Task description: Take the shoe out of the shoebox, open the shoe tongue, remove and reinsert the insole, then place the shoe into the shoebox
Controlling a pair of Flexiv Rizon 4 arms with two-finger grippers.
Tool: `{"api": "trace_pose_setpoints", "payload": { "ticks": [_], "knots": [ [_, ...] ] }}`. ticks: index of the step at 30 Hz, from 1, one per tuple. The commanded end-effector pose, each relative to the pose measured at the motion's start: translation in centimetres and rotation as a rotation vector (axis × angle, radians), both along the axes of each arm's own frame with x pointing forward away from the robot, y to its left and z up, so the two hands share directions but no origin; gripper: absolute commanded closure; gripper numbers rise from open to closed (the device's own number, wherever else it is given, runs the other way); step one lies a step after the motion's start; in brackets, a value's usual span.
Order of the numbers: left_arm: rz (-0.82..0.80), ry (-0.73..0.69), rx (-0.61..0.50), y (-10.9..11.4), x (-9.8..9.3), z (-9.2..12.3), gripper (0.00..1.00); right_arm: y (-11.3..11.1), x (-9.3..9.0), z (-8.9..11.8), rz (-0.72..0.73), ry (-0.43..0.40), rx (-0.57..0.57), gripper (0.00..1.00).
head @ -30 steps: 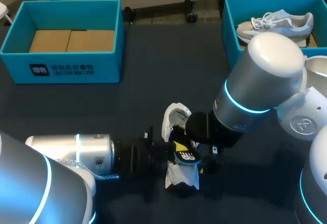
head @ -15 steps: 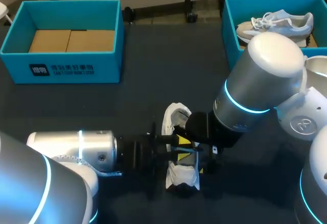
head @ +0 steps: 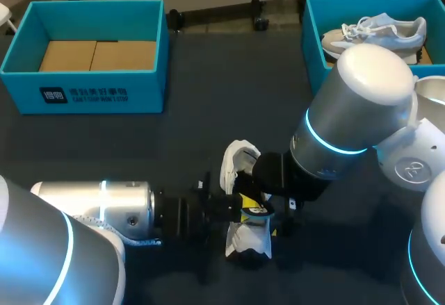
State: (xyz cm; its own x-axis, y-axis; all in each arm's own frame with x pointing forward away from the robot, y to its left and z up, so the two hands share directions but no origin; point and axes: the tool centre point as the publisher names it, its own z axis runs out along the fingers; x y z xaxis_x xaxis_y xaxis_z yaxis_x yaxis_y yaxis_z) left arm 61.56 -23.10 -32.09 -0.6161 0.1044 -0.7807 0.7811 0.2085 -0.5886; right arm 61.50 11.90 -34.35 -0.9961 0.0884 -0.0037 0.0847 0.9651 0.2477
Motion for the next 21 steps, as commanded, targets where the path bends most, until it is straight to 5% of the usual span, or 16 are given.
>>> {"api": "trace_pose_setpoints", "payload": {
  "ticks": [1,21],
  "knots": [
    [-0.021,-0.011,0.038,-0.5,0.1,-0.8,1.00,0.1,-0.1,-0.2,-0.002,-0.003,0.000,0.00],
    [0.022,0.000,0.104,-0.4,2.7,-2.7,1.00,0.1,-0.1,-0.2,-0.002,-0.003,0.000,0.00]
  ]
}}
